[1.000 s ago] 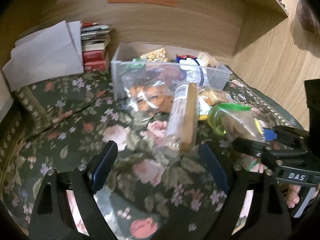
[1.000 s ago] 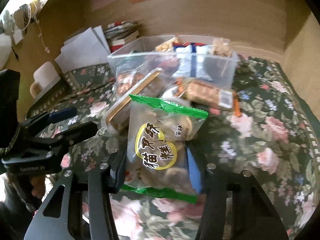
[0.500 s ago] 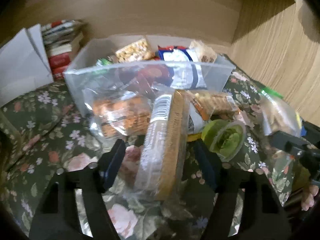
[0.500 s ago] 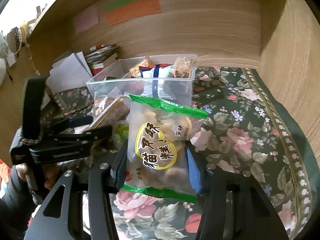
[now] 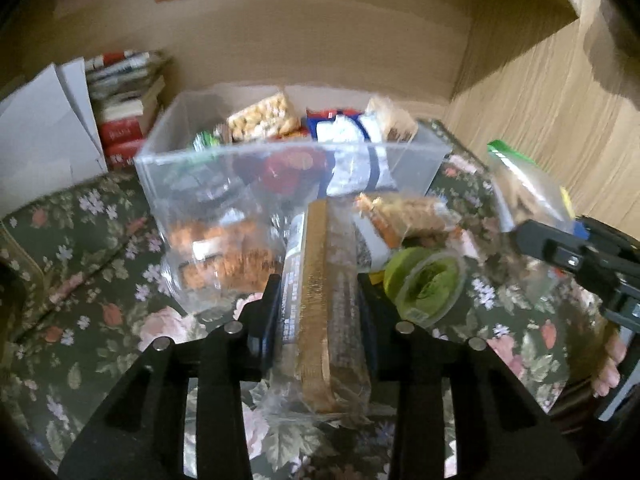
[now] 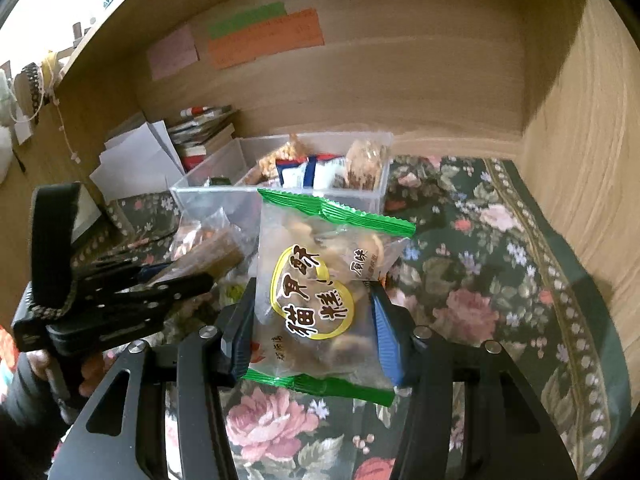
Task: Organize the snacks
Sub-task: 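Grasp the long wafer roll with the left tool while the right tool grasps the green-trimmed cookie bag, then lift both snacks over the clear bin and open both tools to drop them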
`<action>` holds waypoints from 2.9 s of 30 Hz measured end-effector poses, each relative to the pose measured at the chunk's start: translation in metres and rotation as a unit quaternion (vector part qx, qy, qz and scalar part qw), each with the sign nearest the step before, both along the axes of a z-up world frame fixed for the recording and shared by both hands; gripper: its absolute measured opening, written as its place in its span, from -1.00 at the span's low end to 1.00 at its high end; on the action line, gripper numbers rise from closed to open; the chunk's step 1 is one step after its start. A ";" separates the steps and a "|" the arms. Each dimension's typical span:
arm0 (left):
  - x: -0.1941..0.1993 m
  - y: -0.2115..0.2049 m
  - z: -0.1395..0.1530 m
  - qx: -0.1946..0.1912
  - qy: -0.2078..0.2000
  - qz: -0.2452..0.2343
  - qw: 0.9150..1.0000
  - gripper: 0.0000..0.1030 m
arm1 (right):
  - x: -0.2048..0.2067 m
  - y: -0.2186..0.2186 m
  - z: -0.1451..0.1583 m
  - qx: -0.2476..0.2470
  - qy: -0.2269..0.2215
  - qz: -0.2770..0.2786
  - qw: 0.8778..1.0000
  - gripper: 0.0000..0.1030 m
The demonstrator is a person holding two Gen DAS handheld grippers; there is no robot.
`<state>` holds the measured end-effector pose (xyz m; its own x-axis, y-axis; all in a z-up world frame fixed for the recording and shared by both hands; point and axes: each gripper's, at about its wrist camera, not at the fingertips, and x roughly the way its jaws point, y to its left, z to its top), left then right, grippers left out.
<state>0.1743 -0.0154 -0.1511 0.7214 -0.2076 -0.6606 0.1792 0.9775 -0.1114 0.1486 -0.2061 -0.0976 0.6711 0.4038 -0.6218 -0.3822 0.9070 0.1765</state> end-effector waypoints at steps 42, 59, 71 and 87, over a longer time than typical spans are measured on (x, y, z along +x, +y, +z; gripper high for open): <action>-0.020 0.013 0.017 0.006 -0.019 -0.006 1.000 -0.32 | 0.028 0.024 0.031 -0.023 -0.038 0.021 0.999 -0.07; 0.011 0.048 0.094 -0.011 -0.102 0.037 0.994 -0.32 | 0.066 0.061 0.065 -0.032 -0.073 0.057 0.995 -0.07; 0.070 0.065 0.084 -0.013 -0.076 0.047 0.996 -0.31 | 0.120 0.100 0.048 -0.056 -0.030 0.092 0.994 -0.07; 0.090 0.077 0.076 -0.020 -0.069 0.052 0.996 -0.12 | 0.143 0.107 0.034 -0.075 -0.003 0.098 0.992 0.18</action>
